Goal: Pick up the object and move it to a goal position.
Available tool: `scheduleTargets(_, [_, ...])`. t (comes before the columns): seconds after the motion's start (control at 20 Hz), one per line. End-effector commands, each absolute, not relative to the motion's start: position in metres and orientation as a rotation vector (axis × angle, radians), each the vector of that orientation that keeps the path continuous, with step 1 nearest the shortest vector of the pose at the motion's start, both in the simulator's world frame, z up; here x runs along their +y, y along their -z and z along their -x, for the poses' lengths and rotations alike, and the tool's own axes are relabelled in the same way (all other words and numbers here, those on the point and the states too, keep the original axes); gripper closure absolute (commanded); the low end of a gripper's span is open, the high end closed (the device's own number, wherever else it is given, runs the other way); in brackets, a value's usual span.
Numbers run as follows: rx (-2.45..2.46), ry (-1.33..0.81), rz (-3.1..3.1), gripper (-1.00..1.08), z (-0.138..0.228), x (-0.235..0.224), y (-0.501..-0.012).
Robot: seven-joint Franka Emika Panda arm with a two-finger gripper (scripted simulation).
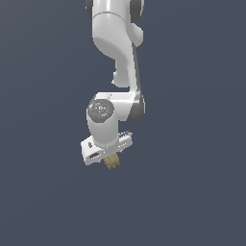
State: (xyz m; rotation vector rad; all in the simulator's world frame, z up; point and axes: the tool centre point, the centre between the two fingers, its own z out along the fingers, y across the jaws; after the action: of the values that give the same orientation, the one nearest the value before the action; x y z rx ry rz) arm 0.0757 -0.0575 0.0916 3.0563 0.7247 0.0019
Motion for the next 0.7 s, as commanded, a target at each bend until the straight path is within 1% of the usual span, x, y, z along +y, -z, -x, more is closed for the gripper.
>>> scheduleTargets(0.0, [0.726, 0.000, -3.056, -0.92, -0.075, -0.058, -0.078])
scheduleTargets(0.25, [0.730, 0.000, -3.056, -0.92, -0.075, -0.057, -0.056])
scheduleTargets(0.5, [0.730, 0.000, -3.056, -0.92, -0.076, -0.058, -0.054])
scheduleTargets(0.55, [0.730, 0.000, -3.056, 1.08, -0.076, -0.058, -0.054])
scheduleTargets(0.65, [0.730, 0.000, -3.056, 1.08, -0.076, -0.058, -0.054])
